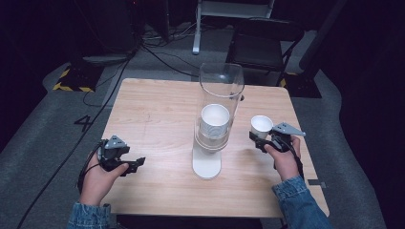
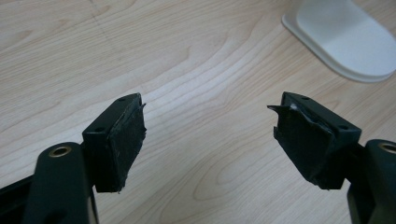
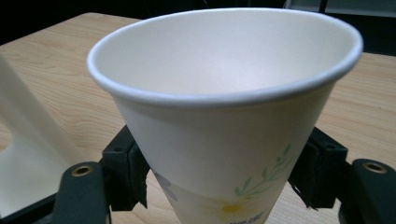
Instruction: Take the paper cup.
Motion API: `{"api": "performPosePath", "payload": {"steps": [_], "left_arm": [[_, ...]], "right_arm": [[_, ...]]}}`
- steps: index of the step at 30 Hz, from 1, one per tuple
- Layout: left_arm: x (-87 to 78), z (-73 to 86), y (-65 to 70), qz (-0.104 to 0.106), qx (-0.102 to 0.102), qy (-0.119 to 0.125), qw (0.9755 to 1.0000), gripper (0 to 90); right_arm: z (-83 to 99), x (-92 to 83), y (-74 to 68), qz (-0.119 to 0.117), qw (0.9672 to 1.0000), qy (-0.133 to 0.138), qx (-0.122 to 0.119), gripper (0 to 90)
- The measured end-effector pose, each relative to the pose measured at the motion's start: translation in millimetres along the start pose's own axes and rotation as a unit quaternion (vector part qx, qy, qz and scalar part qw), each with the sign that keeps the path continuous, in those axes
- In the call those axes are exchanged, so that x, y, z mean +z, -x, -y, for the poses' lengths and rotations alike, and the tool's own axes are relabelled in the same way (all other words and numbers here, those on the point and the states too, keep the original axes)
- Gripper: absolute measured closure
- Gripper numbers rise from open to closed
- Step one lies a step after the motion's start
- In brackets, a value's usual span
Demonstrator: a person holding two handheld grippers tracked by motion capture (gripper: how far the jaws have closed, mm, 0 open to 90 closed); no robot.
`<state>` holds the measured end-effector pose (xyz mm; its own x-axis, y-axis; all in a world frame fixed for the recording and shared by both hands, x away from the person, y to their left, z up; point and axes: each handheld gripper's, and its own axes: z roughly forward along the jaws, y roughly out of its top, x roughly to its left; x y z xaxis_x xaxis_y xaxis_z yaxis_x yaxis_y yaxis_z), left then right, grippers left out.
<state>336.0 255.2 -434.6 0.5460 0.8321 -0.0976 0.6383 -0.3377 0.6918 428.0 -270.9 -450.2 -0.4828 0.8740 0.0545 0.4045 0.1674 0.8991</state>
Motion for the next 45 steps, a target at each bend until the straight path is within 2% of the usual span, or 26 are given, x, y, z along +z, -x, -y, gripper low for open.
{"api": "performPosePath", "payload": {"steps": [6,10,16,24,36,42,45], "left_arm": [[-4.0,8.6,0.6,-0.01,0.003,-0.006,0.9999,22.5],[-5.6,14.7,1.1,-0.01,0.01,-0.016,0.9998,20.0],[-7.4,21.3,2.2,-0.012,0.012,-0.021,0.9996,18.0],[-5.1,24.9,1.6,-0.011,0.01,-0.022,0.9997,17.4],[-4.1,22.8,0.4,-0.007,0.012,-0.024,0.9996,17.3],[-2.9,21.2,0.3,-0.005,0.012,-0.024,0.9996,17.3],[-2.4,20.5,-0.2,-0.006,0.014,-0.025,0.9996,17.2]], "right_arm": [[3.8,11.0,7.4,0.002,0.9999,-0.007,0.015,31.2],[7.3,19.2,11.9,0.004,0.9994,-0.017,0.031,31.1],[12.2,29.8,16.7,0.009,0.9988,-0.027,0.04,31.1],[15.7,37.4,17.6,0.006,0.9985,-0.047,0.028,30.8],[23.3,41.6,17.7,0.001,0.9962,-0.086,0.014,29.9],[27.0,42.2,18.5,0.001,0.9953,-0.097,0.01,26.3],[27.2,41.1,18.5,0.006,0.9954,-0.094,0.012,21.5]]}}
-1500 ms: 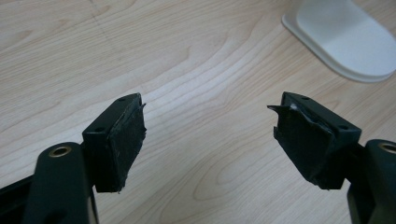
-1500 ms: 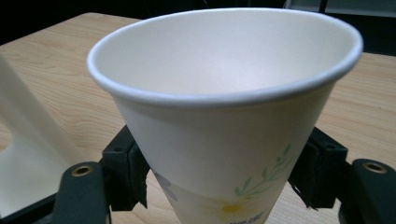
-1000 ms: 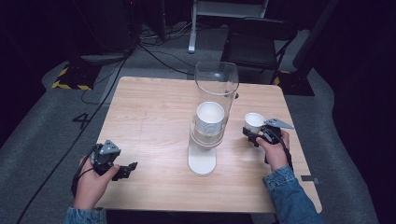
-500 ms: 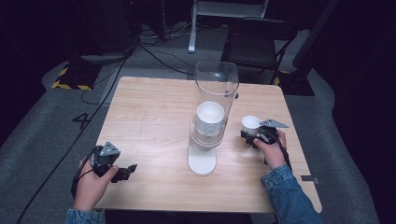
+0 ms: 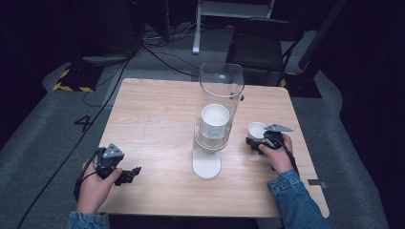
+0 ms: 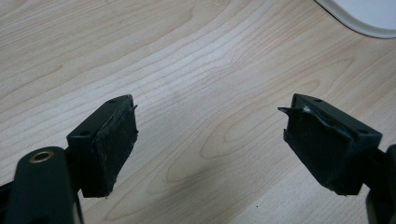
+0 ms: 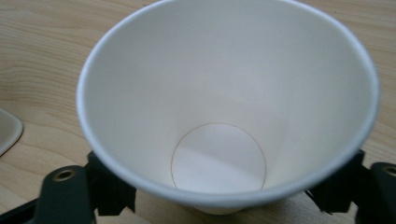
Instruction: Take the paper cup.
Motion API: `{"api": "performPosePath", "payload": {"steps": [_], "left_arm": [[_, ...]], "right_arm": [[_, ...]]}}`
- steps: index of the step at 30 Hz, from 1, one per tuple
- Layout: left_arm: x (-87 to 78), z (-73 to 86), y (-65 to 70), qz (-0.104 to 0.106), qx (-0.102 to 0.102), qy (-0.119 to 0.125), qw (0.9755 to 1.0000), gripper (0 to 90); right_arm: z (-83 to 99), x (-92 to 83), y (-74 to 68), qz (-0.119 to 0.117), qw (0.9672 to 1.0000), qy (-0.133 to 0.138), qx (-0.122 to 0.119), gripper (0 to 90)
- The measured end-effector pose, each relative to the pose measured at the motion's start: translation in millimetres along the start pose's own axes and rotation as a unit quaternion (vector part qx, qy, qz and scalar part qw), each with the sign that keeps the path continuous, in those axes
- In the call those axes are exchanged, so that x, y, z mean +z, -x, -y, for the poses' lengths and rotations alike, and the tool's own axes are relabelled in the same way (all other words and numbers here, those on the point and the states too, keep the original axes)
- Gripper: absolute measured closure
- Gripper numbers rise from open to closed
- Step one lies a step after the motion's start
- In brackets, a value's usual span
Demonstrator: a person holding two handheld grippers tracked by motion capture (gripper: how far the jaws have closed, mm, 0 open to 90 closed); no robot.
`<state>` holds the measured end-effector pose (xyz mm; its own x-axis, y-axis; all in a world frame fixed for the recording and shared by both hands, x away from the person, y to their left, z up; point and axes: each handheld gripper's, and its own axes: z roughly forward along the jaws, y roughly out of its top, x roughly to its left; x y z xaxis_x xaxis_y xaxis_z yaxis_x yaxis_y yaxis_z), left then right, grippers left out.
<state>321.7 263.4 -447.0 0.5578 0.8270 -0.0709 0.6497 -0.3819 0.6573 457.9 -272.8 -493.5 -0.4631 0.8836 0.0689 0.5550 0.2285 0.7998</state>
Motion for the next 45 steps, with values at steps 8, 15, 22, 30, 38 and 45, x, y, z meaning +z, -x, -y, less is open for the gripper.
{"api": "performPosePath", "payload": {"steps": [8,15,22,30,38,45], "left_arm": [[3.6,-3.4,-2.5,0.004,-0.001,0.001,1.0,17.1],[5.9,-10.5,-3.4,0.007,-0.001,0.008,0.9999,17.1],[8.0,-15.8,-4.7,0.011,0.001,0.013,0.9998,17.0],[3.4,-16.1,-7.3,0.009,-0.013,0.024,0.9996,17.0],[0.2,-15.2,-10.4,0.001,-0.018,0.033,0.9993,17.0],[0.2,-14.4,-11.3,0.0,-0.02,0.03,0.9994,17.0]], "right_arm": [[-0.2,-19.3,-2.5,-0.005,0.9999,0.005,-0.013,16.3],[5.0,-54.6,0.6,-0.013,0.9996,0.021,-0.011,16.3],[0.9,-93.2,3.9,-0.015,0.9976,0.068,-0.001,16.3],[-4.6,-129.5,8.5,-0.042,0.9965,0.066,-0.027,16.1],[-6.1,-158.1,28.4,-0.035,0.9942,0.102,-0.004,15.9],[-2.3,-161.7,39.1,-0.019,0.9949,0.098,0.014,16.0]]}}
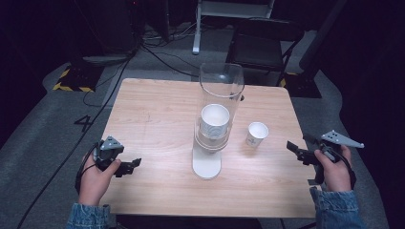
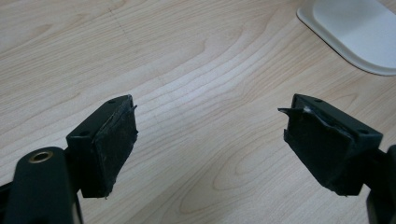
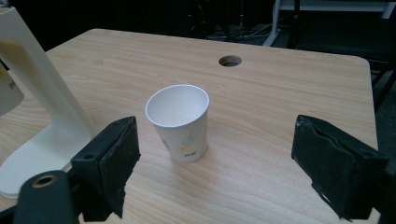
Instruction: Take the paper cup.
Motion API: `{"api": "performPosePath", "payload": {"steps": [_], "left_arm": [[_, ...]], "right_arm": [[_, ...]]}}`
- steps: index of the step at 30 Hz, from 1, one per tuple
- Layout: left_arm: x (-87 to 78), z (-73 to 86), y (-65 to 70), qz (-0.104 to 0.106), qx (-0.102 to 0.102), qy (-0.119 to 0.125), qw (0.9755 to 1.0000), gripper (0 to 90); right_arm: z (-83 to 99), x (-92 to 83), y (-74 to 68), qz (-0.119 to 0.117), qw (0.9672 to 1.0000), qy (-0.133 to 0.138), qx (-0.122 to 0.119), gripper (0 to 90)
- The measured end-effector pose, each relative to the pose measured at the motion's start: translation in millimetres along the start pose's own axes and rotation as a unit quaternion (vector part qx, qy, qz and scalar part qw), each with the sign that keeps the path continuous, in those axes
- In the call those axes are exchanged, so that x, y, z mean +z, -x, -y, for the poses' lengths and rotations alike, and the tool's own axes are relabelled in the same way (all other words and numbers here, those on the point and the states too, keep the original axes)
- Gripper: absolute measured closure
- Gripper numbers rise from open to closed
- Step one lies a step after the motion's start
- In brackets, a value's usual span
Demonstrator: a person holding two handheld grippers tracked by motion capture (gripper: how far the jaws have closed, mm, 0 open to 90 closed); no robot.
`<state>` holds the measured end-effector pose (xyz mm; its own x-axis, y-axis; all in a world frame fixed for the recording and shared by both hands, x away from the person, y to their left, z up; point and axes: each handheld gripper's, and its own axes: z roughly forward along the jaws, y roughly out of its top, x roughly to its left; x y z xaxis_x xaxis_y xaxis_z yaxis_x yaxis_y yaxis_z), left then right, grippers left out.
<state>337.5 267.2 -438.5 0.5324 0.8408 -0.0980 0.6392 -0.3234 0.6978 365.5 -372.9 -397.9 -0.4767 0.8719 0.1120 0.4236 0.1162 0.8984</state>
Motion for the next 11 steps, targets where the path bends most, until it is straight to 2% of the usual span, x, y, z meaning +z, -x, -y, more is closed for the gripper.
{"api": "performPosePath", "payload": {"steps": [11], "left_arm": [[-0.9,-0.3,0.2,0.0,-0.001,0.0,1.0,17.0]], "right_arm": [[2.3,5.1,-0.5,-0.008,0.9999,-0.006,-0.001,16.0]]}}
